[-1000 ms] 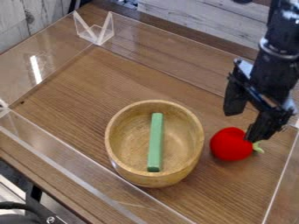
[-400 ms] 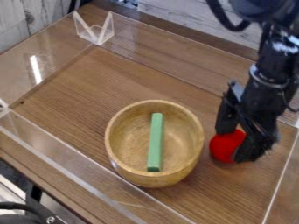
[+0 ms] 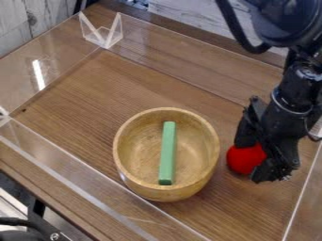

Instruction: Move the red object to the left side of the table

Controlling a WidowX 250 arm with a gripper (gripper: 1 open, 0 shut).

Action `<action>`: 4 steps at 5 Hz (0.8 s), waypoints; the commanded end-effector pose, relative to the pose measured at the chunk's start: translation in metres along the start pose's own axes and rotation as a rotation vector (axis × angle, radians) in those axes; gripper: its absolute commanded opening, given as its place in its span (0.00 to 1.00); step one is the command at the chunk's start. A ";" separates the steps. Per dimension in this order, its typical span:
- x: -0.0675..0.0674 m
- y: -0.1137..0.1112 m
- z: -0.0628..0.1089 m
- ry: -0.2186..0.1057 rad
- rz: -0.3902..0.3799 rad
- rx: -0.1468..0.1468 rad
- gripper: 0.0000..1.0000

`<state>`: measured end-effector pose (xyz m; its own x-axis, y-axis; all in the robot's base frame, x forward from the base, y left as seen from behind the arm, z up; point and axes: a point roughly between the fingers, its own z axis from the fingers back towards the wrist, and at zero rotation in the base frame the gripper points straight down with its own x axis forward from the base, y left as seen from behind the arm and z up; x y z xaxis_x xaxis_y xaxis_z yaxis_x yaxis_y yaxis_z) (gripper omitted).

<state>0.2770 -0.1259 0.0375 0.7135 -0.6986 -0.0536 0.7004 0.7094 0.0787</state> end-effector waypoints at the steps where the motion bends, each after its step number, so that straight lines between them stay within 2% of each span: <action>1: 0.006 0.012 0.003 -0.077 -0.030 0.048 1.00; 3: 0.022 -0.005 0.000 -0.108 0.071 0.055 1.00; 4: 0.018 -0.008 -0.004 -0.119 0.120 0.068 1.00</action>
<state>0.2852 -0.1374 0.0238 0.7923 -0.6082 0.0489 0.5973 0.7895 0.1409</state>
